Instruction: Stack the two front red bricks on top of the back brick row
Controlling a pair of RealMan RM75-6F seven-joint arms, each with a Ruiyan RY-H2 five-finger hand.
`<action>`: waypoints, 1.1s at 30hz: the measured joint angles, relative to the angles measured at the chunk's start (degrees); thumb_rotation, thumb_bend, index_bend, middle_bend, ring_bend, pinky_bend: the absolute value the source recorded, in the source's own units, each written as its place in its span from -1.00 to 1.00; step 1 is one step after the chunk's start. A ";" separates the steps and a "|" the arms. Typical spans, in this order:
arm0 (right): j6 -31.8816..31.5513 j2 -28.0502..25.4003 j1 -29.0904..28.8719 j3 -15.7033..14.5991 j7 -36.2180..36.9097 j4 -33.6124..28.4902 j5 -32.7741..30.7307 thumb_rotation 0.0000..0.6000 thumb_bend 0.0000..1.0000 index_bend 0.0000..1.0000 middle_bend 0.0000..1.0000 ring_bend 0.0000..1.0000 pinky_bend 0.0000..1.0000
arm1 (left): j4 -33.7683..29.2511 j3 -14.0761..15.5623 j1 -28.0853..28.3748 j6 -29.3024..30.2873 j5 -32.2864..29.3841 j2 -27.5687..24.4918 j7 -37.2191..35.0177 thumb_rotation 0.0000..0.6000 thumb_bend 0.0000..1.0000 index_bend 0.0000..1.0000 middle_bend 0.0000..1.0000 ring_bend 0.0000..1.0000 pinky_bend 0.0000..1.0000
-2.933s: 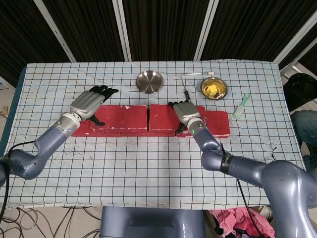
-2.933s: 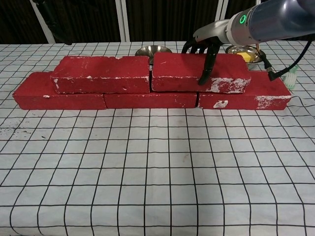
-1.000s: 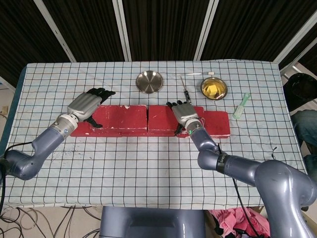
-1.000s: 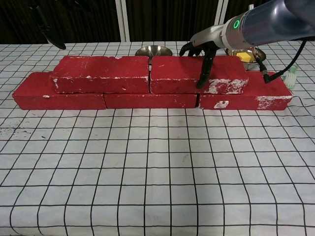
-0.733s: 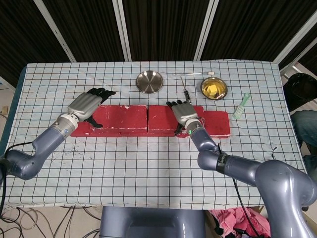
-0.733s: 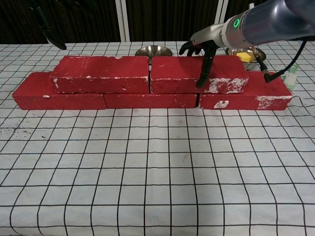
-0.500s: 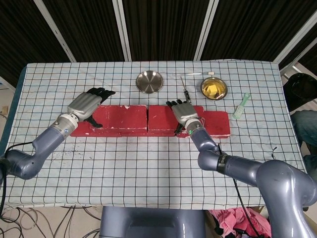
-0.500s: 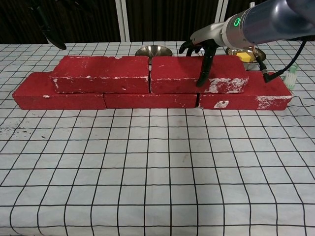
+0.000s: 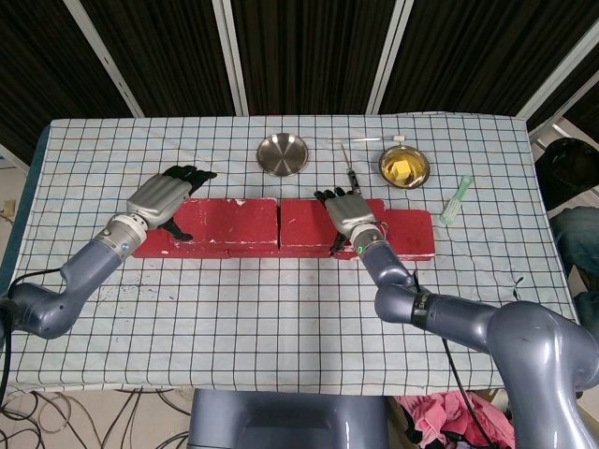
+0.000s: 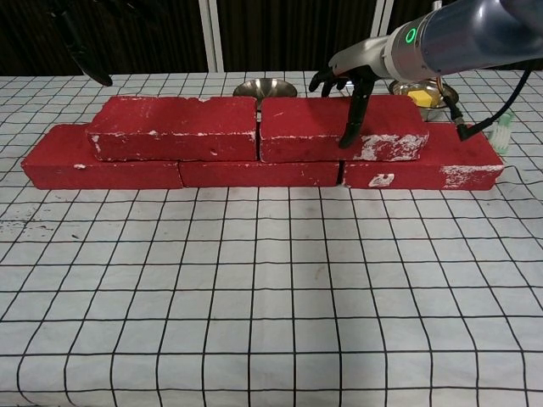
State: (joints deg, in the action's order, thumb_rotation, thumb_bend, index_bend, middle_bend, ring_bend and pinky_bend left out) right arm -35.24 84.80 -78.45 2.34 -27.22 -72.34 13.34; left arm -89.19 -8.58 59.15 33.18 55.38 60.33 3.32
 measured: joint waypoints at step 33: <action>-22.40 -34.66 20.87 -1.63 11.68 -28.91 21.71 1.00 -0.93 -1.00 -0.88 -0.97 -0.75 | -14.72 2.43 -9.42 16.73 6.25 -6.86 5.02 1.00 -1.00 -0.94 -0.82 -1.00 -0.89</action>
State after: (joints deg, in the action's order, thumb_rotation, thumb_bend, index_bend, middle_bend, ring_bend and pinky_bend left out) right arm -57.64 50.14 -57.58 0.70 -15.55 -101.25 35.05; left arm -103.91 -6.15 49.73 49.90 61.62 53.47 8.33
